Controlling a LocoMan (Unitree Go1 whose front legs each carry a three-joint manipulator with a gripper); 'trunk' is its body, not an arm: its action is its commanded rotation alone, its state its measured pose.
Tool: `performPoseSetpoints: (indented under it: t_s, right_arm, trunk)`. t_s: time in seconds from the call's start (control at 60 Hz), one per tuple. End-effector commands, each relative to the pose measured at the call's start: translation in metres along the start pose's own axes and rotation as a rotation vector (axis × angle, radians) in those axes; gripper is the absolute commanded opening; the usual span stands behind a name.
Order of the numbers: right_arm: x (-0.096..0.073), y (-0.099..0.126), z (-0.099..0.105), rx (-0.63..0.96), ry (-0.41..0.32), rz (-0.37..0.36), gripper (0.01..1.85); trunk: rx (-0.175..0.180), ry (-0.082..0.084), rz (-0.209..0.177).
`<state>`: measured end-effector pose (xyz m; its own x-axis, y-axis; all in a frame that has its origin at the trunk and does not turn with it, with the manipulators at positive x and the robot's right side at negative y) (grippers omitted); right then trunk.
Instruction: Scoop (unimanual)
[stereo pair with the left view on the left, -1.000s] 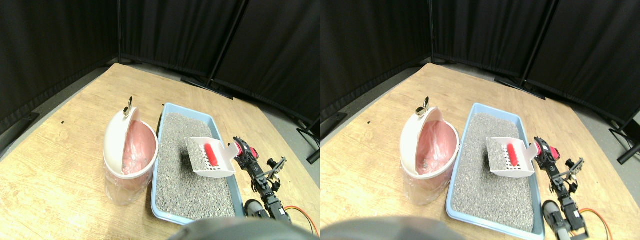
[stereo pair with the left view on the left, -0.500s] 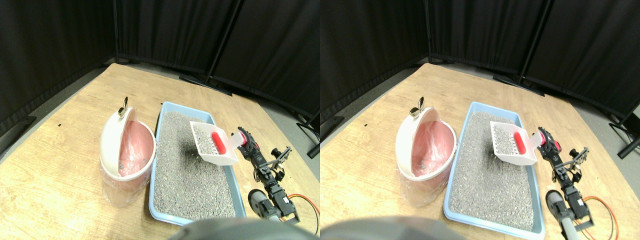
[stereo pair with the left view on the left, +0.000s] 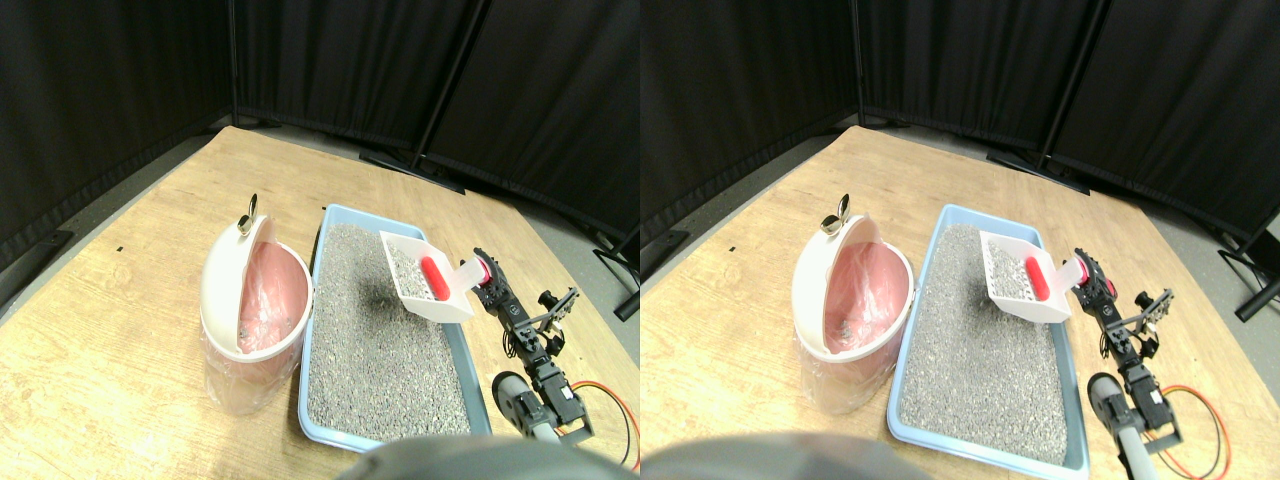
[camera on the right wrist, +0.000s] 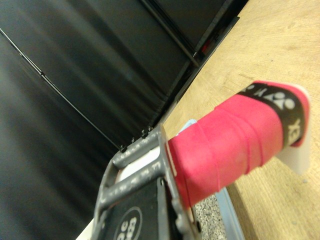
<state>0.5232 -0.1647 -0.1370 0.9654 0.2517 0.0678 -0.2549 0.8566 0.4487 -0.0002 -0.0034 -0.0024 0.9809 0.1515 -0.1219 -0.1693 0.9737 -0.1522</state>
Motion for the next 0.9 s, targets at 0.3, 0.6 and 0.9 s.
performPoseSetpoints:
  t_s: [0.3,0.6,0.9]
  right_arm:
    - [0.011,0.024,0.023,0.070,-0.087,0.119,0.05]
    - [0.017,0.036,0.036,0.169,-0.113,0.137,0.05]
    - [0.020,0.037,0.040,0.386,-0.159,0.083,0.05]
  trunk:
    - [-0.027,-0.013,0.008]
    - [-0.031,-0.018,0.013]
    - [-0.041,-0.020,0.023]
